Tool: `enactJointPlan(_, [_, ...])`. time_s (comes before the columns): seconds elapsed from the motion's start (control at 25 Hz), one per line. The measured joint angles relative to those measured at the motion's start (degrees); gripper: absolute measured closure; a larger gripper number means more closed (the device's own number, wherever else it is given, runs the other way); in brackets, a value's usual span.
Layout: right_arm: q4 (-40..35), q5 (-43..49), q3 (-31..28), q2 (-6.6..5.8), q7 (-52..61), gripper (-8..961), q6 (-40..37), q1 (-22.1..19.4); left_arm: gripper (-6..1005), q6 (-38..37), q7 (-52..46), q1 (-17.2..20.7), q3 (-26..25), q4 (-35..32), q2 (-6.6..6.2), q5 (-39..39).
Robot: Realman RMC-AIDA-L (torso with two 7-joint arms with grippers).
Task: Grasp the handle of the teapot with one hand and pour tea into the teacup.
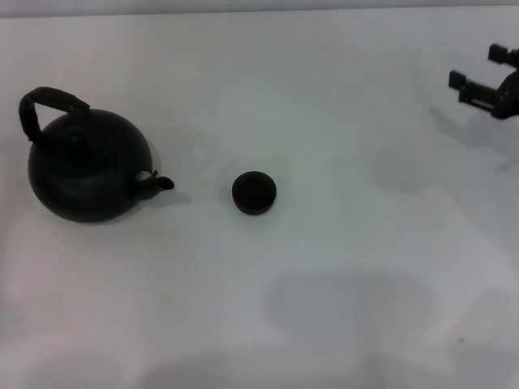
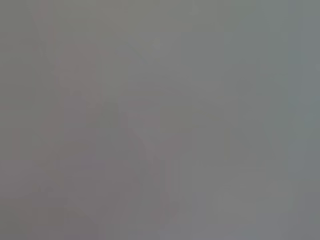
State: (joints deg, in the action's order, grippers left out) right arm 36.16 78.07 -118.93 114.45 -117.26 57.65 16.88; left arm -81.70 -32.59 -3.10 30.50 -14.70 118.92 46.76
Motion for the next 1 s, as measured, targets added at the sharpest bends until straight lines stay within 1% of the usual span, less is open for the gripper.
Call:
enactJointPlan(0.12, [0.00,-4.23,-0.49,-0.15,-2.84,108,0.14,-0.36,465,1.77,0.10,-1.13,-0.09,0.13,-0.01,-2.14])
enactJointPlan(0.32, [-1.03,-10.45,-5.39,-0.05,-7.70,108,1.35,-0.44,466,4.98,3.40,-3.88,-0.12,2.12,-0.06,-5.41])
enactJointPlan(0.56, [-1.34,-17.91,-6.36,-0.02,-12.71,108,-0.43,0.02,466,7.89,7.27,-7.07,-0.16,3.83,-0.11,-9.29])
enactJointPlan(0.84, [-1.96,-19.64,-10.82,-0.12,-12.84,108,-1.13,1.38,466,10.77,8.39,-9.42,-0.19,4.52,-0.15,-14.72])
enactJointPlan(1.0, [-1.97,-19.72,-13.19,-0.35,-12.85,108,-1.94,1.83,466,11.45,8.64,-10.28,-0.19,4.71,-0.07,-16.18])
